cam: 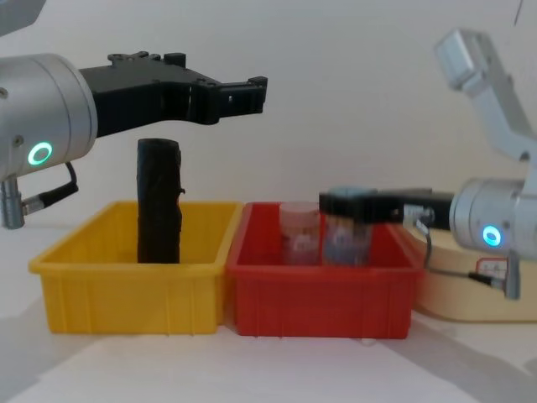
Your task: Pick up the garbage bag with the one hand and transfer it to the other hand.
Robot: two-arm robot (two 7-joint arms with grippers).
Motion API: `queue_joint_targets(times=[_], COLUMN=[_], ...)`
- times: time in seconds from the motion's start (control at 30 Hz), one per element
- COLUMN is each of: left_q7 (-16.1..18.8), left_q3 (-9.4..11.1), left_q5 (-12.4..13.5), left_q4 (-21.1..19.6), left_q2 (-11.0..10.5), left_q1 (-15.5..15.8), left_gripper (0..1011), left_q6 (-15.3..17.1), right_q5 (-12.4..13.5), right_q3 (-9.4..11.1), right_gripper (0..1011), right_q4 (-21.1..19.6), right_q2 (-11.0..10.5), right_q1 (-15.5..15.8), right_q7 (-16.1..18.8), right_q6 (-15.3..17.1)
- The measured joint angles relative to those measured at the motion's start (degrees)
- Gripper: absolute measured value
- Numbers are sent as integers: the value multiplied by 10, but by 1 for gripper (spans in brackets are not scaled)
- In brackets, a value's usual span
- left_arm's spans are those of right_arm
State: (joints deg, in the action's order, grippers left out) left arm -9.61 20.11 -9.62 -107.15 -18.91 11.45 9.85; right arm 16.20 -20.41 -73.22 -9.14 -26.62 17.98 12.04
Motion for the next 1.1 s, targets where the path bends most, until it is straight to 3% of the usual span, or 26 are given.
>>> queue_joint_targets(times=[0.6, 0.8, 1.1], left_q7=[0, 0, 0], left_q3=[0, 0, 0], left_q5=[0, 0, 0], left_q4=[0, 0, 0], left_q2=[0, 0, 0], left_q1=[0, 0, 0], left_gripper=[1001, 1002, 1001], left_q6=[0, 0, 0], right_q5=[34, 32, 5], right_q3=[50, 68, 86], right_gripper=[660, 660, 684], right_q4=[-60, -59, -28], right_q2=[-1, -12, -38], right_q1=[-4, -6, -5], right_q7=[-30, -49, -78], right_q6=[-11, -16, -27])
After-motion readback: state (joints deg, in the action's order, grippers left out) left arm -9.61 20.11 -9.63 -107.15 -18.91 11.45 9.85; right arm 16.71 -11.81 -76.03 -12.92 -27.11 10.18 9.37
